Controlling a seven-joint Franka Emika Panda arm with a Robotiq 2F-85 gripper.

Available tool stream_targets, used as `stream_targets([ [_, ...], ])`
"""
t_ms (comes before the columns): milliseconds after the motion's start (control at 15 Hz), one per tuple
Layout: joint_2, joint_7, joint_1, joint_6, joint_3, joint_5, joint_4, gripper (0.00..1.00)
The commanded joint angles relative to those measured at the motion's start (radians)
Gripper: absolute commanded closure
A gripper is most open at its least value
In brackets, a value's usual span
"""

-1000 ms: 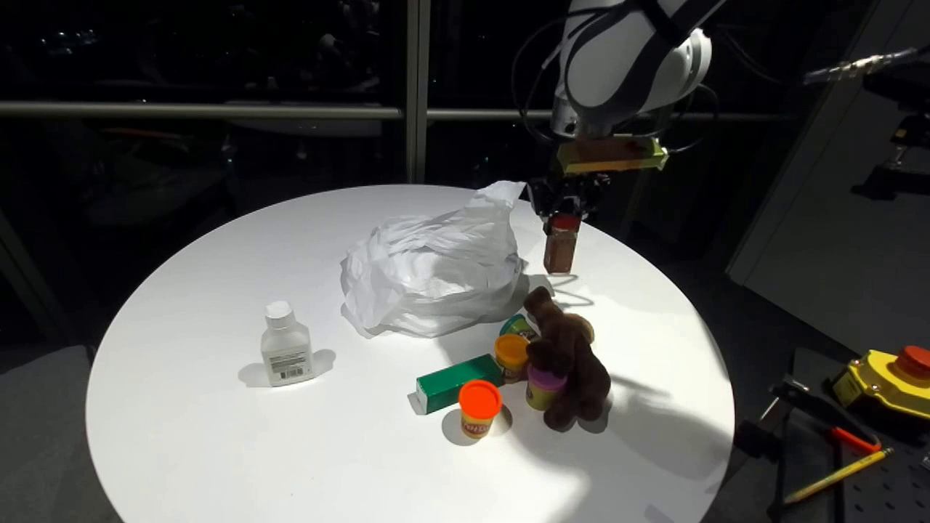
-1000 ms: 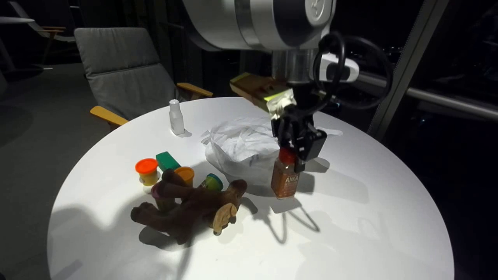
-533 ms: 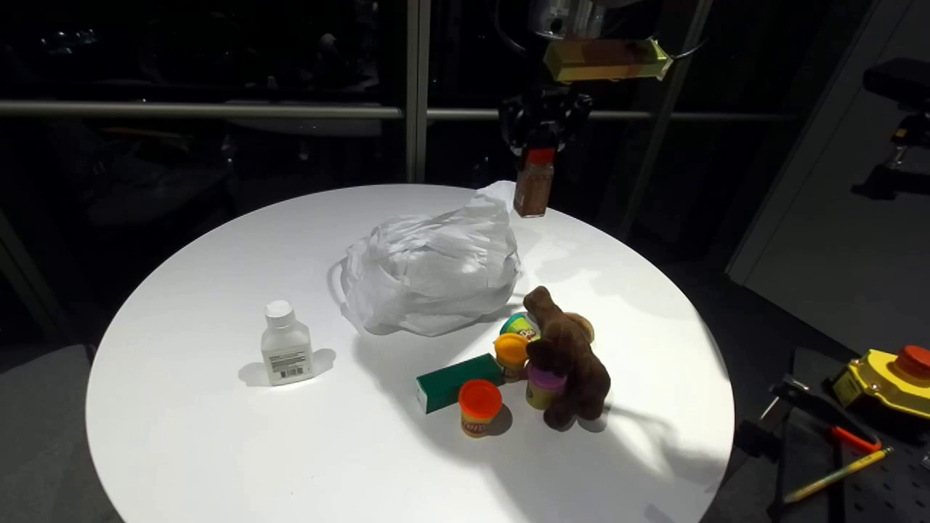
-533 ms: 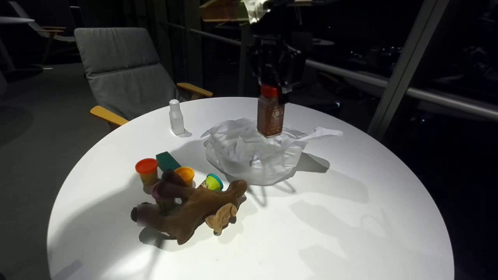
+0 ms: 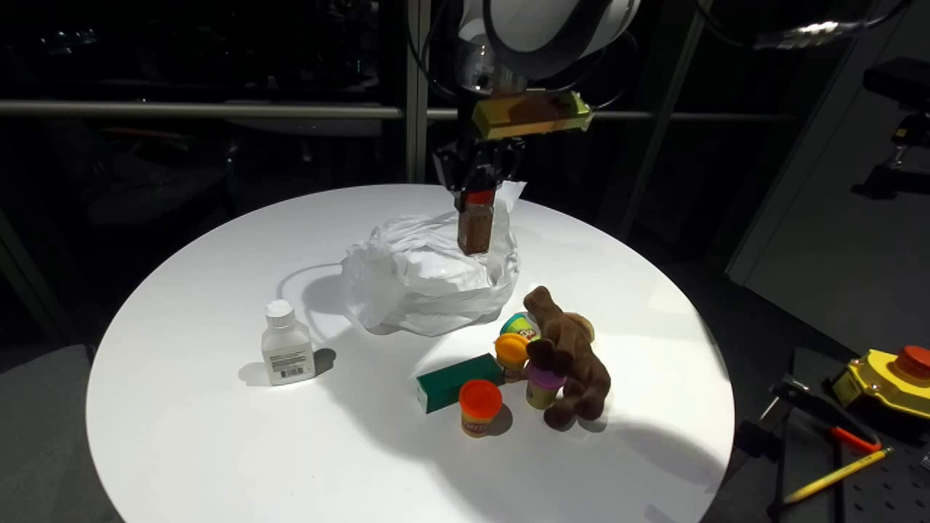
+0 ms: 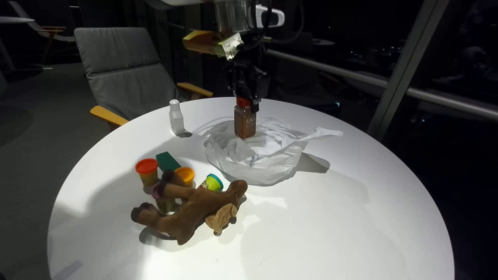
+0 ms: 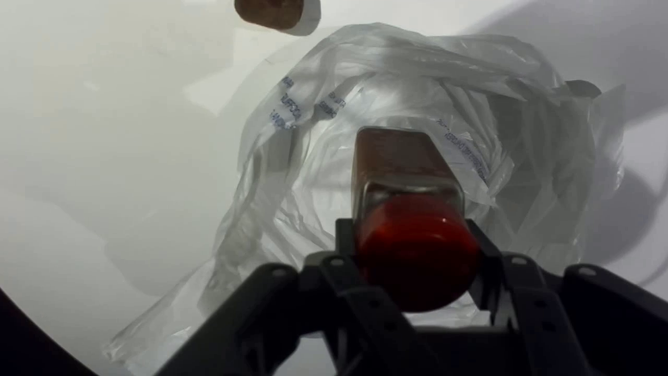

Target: Put the containers, reindeer toy and green block inside the white plastic bag

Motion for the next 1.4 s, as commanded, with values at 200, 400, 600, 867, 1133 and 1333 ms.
stream_targets([
  [200, 0.254, -0.018, 0.012, 0.004, -0.028, 0.007, 0.295, 0.75],
  [400, 0.336, -0.017, 0.012, -0.007, -0.044, 0.01, 0.393, 0.75],
  [600, 0.407, -0.016, 0.003, -0.009, -0.058, 0.02, 0.483, 0.75],
  [867, 0.478, -0.033, -0.027, -0.031, -0.056, 0.052, 0.571, 0.75],
  [1133, 0.505, -0.074, -0.06, -0.08, -0.028, 0.105, 0.608, 0.75],
  [1333, 0.515, -0.081, -0.074, -0.116, -0.03, 0.127, 0.63, 0.25],
])
